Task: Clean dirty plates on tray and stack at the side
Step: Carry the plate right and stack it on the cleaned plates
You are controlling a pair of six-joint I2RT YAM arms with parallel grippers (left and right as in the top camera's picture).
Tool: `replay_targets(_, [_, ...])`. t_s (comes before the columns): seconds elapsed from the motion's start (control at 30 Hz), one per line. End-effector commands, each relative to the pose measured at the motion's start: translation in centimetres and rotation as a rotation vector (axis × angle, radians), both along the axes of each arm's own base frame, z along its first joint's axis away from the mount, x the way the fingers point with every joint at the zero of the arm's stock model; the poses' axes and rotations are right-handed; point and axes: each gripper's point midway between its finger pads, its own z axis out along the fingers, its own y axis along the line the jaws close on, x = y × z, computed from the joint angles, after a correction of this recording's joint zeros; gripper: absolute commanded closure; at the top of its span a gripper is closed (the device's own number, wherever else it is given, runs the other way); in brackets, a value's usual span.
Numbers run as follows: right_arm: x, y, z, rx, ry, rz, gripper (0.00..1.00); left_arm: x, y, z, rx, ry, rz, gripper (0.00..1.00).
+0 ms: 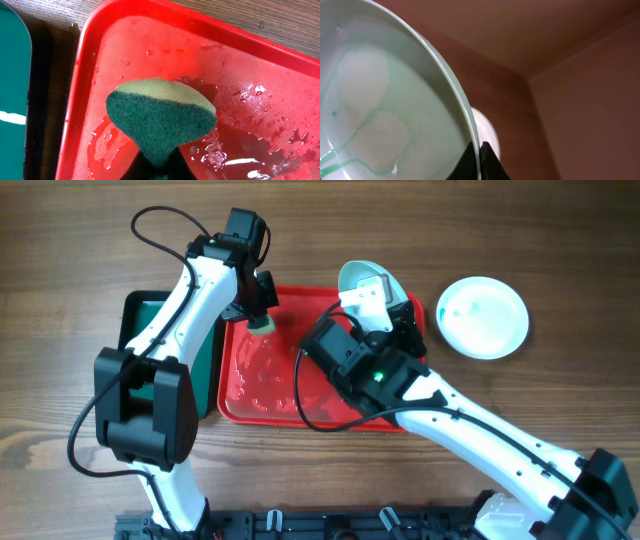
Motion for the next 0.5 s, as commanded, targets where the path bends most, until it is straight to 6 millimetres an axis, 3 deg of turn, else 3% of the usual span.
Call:
replay_targets(0.0, [-0.5, -0.8, 2.6, -0.096, -0.086, -0.032, 0.96, -0.3, -0.6, -0.4, -0.021, 0.015, 0.007, 0.96])
replay_targets(0.47, [-0.8, -1.6, 4.1, -0.178, -0.132, -0.070, 0.96, -0.3, -0.6, -0.4, -0.025, 0.015, 0.007, 0.96])
